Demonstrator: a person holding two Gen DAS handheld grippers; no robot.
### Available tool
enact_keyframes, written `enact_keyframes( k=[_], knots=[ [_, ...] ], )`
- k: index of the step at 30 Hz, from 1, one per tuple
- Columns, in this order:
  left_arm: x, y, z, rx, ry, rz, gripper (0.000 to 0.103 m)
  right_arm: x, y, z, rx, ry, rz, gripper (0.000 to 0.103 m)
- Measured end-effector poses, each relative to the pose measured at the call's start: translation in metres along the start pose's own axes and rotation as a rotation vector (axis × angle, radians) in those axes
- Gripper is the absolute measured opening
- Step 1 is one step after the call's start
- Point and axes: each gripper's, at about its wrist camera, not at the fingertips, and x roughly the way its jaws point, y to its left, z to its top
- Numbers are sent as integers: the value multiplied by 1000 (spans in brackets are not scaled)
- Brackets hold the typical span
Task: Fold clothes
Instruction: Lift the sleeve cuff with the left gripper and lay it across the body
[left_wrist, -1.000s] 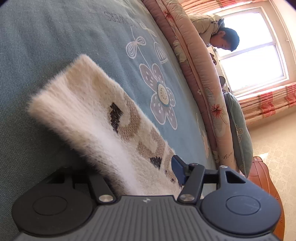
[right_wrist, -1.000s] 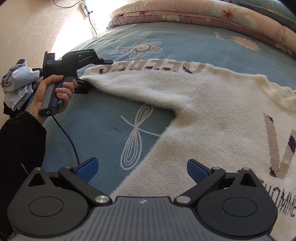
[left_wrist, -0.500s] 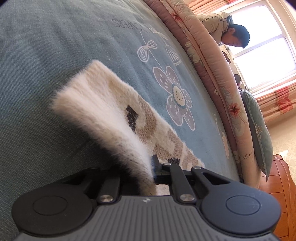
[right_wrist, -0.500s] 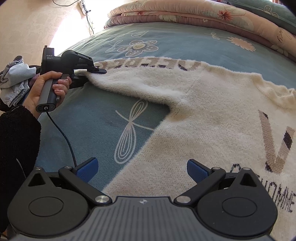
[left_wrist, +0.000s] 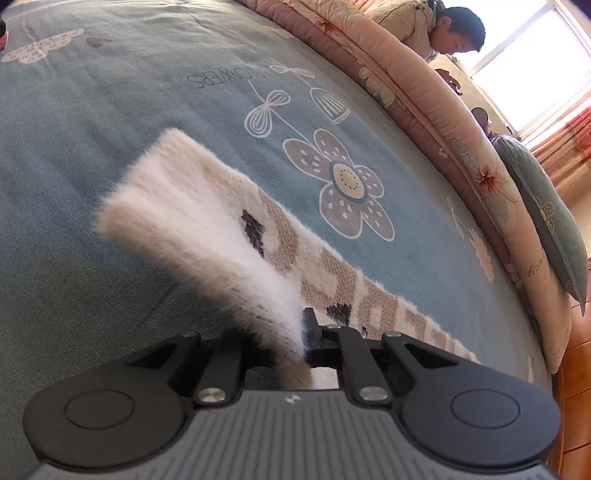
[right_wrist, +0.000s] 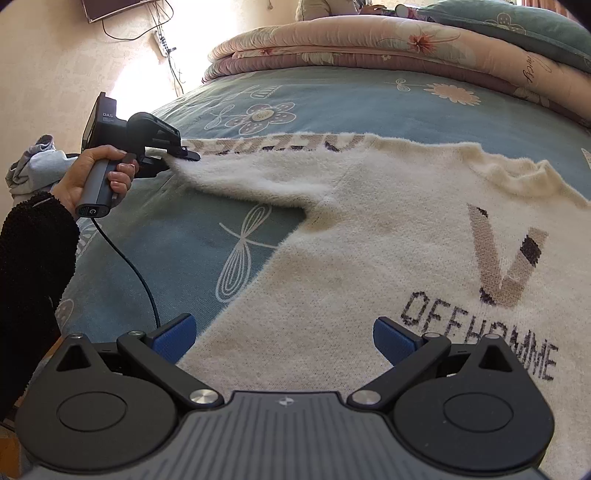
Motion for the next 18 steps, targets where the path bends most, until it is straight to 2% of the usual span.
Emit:
enact_keyframes(
  k=[3,10,18],
  knots=[
    [-13,-28,-1,82,-18,43,10,-11,-12,-9,40,-25,21,103],
    [-42,-92,-10,193,-70,79,10,-36,-35,-29,83,-83,44,103],
    [-68,-156,-21,253,-129,112,10,-53,-56,-42,141,-133,54,103]
  ],
)
